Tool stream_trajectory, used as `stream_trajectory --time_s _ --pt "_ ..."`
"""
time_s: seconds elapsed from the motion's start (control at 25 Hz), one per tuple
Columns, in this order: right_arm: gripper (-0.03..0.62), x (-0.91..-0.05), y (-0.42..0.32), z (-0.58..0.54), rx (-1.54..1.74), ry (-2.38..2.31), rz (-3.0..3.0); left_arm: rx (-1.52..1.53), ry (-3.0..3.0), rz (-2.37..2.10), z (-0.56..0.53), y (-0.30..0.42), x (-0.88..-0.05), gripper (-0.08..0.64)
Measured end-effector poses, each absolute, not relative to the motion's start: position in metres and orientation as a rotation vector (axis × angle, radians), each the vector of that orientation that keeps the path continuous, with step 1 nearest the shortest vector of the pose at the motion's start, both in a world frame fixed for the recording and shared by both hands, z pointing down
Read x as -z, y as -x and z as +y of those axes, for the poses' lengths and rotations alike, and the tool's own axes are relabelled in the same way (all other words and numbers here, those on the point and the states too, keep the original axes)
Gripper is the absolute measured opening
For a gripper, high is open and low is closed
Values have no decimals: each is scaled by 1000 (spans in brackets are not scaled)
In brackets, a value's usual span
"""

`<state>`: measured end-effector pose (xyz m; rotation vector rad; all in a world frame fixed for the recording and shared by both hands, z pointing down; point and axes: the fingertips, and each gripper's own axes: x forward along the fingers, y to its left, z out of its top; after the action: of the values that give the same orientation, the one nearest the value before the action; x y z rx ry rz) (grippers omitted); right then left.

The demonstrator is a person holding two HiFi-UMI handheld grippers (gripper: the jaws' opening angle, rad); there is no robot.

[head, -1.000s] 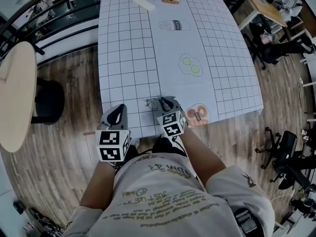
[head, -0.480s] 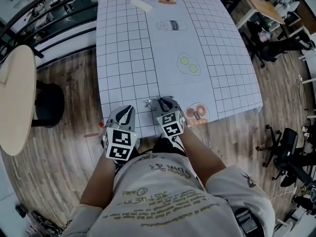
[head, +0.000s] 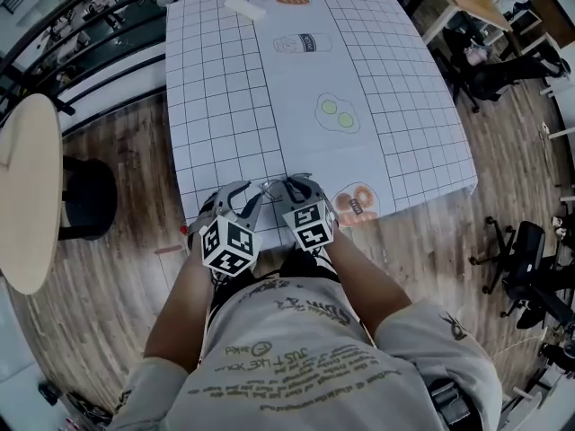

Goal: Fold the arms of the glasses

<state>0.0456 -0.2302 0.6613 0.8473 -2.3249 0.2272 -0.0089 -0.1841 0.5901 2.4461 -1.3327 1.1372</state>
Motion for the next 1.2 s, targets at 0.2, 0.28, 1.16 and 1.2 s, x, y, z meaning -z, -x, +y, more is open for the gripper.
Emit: stream_trajectory --time_s 0.2,0.28,1.16,1.2 --pt "34 -634 -48 -229 -136 -875 -2414 -1224 -2503 -1297 -191 -3 -598 121" --pt "25 -624 -52 -229 -132 -892 -2442 -1258 -2518 -1298 -193 -5 -601 121" --pt "17 -558 -123 -226 -232 -1223 -2507 -1295 -2653 -1101 -214 -58 -617 48" --pt "17 -558 -127 -225 -232 -1235 -2501 -1291 -2653 -1100 -217 -59 -618 49"
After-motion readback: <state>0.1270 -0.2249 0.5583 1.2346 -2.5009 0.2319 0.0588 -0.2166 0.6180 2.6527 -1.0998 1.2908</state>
